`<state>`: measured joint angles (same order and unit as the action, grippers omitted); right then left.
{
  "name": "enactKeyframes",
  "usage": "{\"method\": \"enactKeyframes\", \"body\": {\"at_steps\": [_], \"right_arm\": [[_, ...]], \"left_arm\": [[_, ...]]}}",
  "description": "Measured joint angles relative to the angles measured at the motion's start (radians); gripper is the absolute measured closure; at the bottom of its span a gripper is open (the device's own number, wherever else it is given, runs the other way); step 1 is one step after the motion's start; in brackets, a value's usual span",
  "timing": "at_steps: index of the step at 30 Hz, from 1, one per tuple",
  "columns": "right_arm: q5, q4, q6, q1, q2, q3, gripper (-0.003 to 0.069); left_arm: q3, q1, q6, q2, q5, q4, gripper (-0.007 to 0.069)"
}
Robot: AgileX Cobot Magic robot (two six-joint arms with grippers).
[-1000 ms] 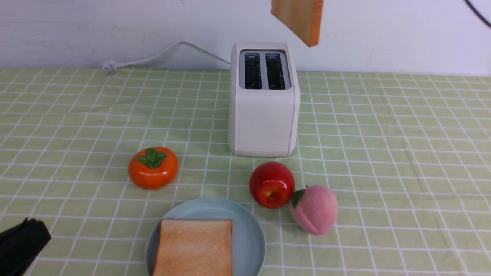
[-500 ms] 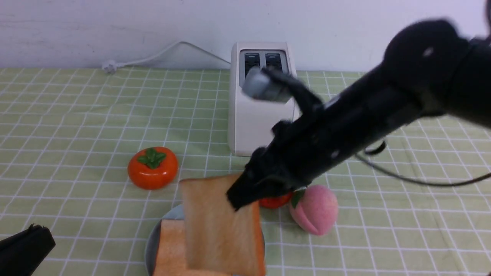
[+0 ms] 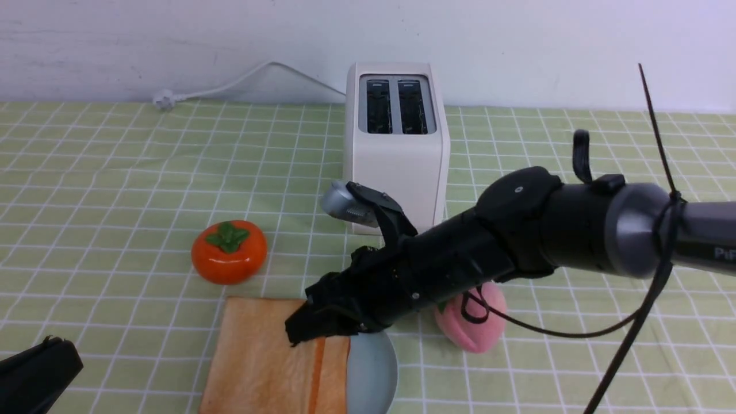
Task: Take toasted bread from bread machine on green coffee tablecloth place on plate.
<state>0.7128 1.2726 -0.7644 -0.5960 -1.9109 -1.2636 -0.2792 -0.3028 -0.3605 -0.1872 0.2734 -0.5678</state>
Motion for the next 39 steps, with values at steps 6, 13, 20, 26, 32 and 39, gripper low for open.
{"method": "enactKeyframes", "body": {"at_steps": [6,13,20,26,32,39], "right_arm": [[-0.043,-0.060,0.005,0.005,0.036,0.000,0.0272],[-0.048,-0.370,0.247,0.046,0.167,0.000,0.0301],[0.149,-0.868,0.613,0.086,0.407,0.003,0.0462],[0.352,-1.144,0.845,0.086,0.693,0.012,0.0631],[0.440,-1.229,0.970,0.086,0.970,0.129,0.0676],[0.449,-1.253,1.043,0.086,1.338,0.413,0.0672]], "left_arm": [[0.000,0.000,0.000,0.000,0.000,0.000,0.0638],[0.000,0.000,0.000,0.000,-0.001,0.000,0.0638],[0.000,0.000,0.000,0.000,-0.002,0.000,0.0637],[0.000,0.000,0.012,0.014,-0.040,-0.015,0.0637],[0.000,0.000,0.012,0.082,-0.019,-0.024,0.0637],[0.000,0.000,0.012,0.146,0.071,-0.040,0.0635]]}}
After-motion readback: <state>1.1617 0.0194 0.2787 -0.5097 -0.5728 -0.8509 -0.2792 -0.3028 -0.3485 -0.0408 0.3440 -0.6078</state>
